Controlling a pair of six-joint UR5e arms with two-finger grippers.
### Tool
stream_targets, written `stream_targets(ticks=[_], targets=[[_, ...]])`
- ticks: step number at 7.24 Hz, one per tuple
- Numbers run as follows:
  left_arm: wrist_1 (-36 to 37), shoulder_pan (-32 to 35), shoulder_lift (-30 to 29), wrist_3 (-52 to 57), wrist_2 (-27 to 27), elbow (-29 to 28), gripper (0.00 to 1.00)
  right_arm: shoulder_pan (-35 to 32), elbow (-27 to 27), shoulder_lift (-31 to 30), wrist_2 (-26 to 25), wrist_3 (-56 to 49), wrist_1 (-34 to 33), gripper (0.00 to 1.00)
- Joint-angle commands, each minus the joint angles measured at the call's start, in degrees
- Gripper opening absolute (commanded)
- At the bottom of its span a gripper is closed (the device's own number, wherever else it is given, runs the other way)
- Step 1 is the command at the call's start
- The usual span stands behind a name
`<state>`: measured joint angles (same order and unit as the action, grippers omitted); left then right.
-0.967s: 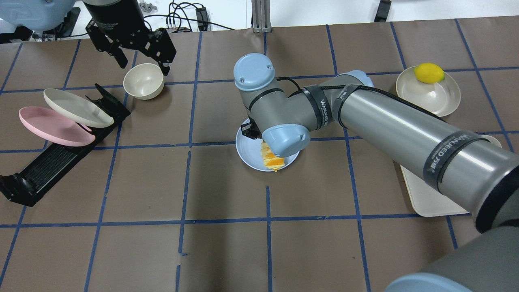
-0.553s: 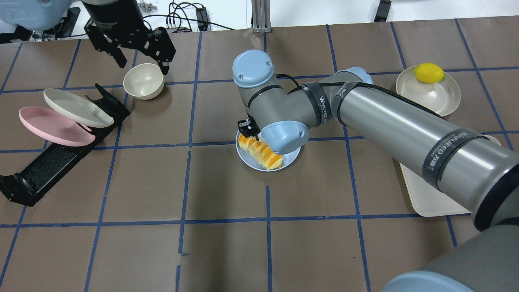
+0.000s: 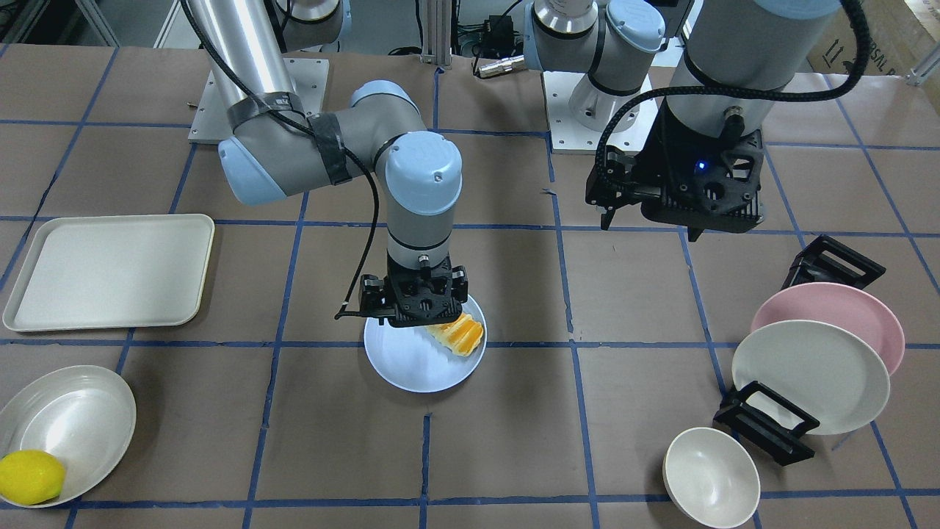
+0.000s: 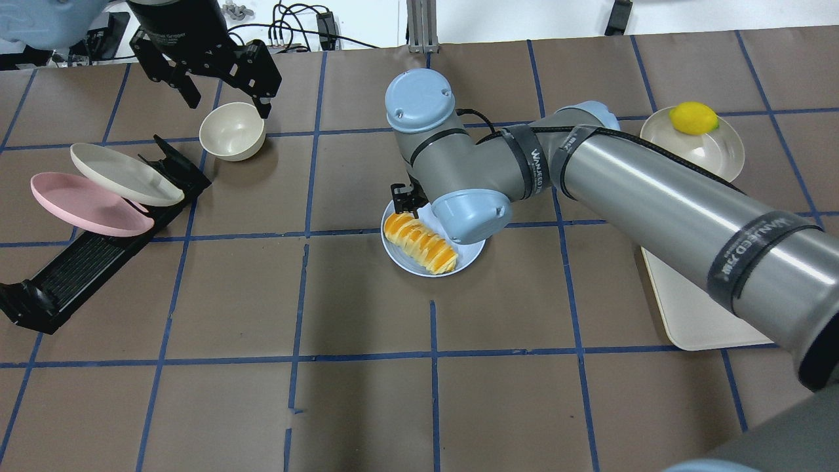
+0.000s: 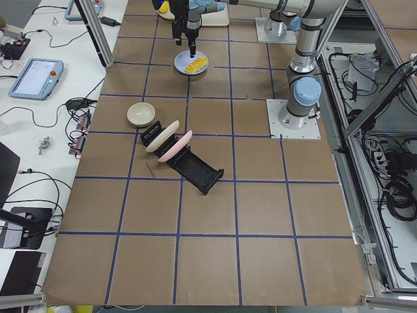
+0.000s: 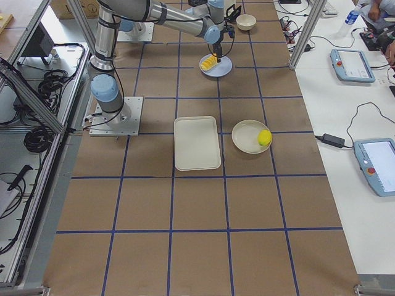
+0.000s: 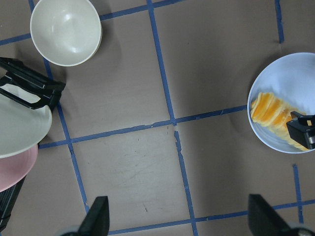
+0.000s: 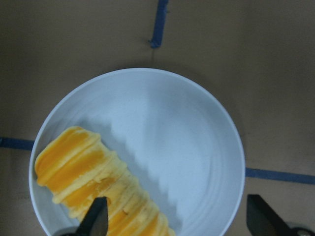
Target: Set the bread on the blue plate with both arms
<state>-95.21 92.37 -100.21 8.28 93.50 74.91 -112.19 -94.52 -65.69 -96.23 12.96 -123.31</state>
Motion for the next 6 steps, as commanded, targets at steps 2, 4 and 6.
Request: stream_targets(ticks=[2,4,6], targets=[[0.03,0.0,0.02,-0.02,-0.07,-0.03,1.0,7.14,0.39,-9.34,-1.75,-3.47,11.83,1.0],[0.03,0.0,0.02,-0.02,0.02,-0.03,1.0,12.41,-0.05,-13.83,-4.94,-5.22,11.16,1.0],[0.12,0.0,-0.07,-0.02,0.02,-0.03,1.0,14.1,-0.23,-18.92,-4.76,-5.49,17.36,1.0]])
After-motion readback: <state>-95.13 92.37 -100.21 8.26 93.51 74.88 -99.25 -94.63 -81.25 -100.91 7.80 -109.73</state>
